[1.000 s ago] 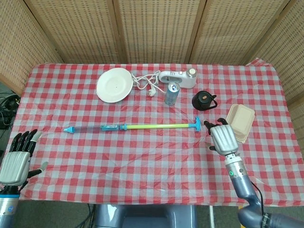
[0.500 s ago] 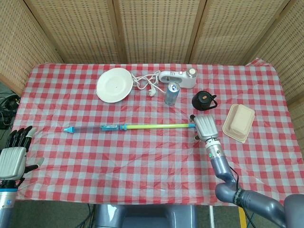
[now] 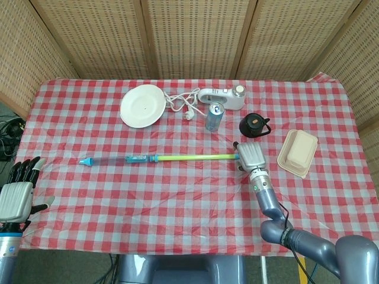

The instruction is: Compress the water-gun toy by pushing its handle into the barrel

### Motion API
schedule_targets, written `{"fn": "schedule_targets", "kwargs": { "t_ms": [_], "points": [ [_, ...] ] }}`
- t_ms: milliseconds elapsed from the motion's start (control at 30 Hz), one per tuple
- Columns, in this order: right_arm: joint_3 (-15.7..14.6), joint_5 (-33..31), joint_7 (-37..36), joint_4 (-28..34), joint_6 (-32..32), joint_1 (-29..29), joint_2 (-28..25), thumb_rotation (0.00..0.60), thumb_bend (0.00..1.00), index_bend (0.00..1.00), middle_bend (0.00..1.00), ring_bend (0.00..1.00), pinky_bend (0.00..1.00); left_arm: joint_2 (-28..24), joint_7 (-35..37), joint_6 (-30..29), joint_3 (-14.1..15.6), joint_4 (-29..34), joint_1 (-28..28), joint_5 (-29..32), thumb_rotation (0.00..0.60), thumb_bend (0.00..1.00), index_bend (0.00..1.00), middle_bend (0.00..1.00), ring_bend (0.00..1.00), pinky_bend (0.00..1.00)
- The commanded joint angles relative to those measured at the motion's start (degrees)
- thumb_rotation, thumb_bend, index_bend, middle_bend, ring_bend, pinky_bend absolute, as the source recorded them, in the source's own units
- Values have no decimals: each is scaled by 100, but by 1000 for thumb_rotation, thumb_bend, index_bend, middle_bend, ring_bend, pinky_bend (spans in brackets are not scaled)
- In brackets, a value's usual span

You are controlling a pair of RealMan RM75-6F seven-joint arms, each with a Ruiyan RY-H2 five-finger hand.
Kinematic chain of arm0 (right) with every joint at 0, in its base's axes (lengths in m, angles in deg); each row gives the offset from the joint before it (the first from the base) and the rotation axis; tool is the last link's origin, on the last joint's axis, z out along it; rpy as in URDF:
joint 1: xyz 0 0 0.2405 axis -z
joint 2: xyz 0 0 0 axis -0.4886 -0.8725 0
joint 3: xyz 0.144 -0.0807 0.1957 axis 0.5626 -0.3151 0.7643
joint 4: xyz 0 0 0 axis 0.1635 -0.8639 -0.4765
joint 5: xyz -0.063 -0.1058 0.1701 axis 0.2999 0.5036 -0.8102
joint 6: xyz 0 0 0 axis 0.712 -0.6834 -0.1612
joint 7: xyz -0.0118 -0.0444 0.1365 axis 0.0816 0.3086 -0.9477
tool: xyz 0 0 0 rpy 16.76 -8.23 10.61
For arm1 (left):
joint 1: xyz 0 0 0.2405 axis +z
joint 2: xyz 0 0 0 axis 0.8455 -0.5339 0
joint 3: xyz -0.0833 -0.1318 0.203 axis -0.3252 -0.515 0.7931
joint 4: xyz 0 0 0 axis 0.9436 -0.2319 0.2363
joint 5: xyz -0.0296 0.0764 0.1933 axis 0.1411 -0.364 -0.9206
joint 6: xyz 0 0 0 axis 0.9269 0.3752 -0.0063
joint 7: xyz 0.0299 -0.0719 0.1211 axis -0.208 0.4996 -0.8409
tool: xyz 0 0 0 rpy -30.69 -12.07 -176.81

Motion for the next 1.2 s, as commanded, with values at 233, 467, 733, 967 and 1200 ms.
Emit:
{"fn": "schedule_targets", "kwargs": {
  "t_ms": [233,467,733,967,1200],
  "points": [
    [-25,-267,95,-460,258,-204,237,600,489,435,1000,1000,664,-1,-5,64,-29,-12,-26,80,600,215,0,0,0,0],
    [-44,-380,3,-817,415,-277,388,600,509,469,1000,1000,664,17,-25,139,-46,-49,-54,159,600,215,0,0,0,0],
    [-94,-388,-110,-1126,521,-318,510,600,518,491,1000,1000,664,17,-37,123,-61,-53,-54,185,600,214,0,0,0,0],
    [-115,-350,-223,-1272,546,-329,577,600,527,571,1000,1000,664,22,-57,151,-53,-43,-66,197,600,214,0,0,0,0],
    [-91,-133,-425,-989,276,-282,454,600,537,680,1000,1000,664,14,-52,150,-66,-28,-66,226,600,215,0,0,0,0]
  ]
}}
